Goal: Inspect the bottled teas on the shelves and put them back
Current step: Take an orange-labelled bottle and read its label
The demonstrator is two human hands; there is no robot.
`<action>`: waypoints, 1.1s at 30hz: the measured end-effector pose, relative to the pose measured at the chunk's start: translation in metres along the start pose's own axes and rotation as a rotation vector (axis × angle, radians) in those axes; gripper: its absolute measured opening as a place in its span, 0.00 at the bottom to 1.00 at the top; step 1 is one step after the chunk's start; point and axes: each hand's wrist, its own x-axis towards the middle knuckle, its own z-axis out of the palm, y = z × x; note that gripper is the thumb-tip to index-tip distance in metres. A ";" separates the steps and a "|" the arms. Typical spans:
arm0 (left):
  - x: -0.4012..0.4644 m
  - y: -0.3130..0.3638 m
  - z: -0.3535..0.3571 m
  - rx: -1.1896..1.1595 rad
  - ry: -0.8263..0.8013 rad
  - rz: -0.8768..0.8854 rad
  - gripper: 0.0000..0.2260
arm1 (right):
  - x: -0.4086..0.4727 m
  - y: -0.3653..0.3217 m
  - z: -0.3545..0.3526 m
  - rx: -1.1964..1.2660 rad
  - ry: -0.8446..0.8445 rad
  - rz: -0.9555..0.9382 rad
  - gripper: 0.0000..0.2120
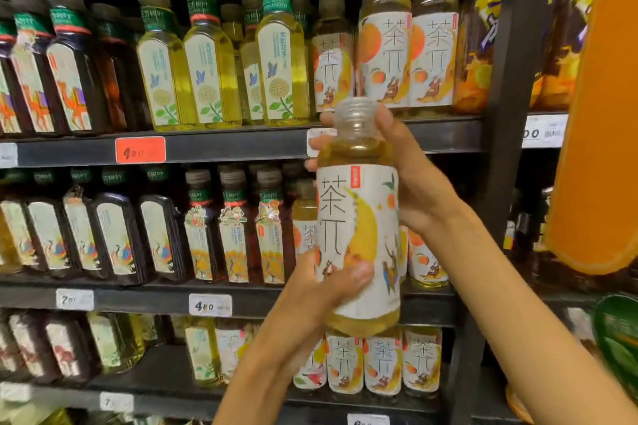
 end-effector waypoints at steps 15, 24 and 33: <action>-0.016 -0.051 -0.011 -0.616 -0.167 -0.262 0.32 | -0.021 0.054 -0.013 0.135 0.365 0.140 0.18; -0.013 -0.070 -0.011 -0.287 0.054 -0.181 0.19 | -0.027 0.069 -0.024 0.058 0.415 0.154 0.17; -0.018 -0.080 -0.006 -0.749 -0.208 -0.379 0.32 | -0.031 0.078 -0.015 0.302 0.278 0.221 0.19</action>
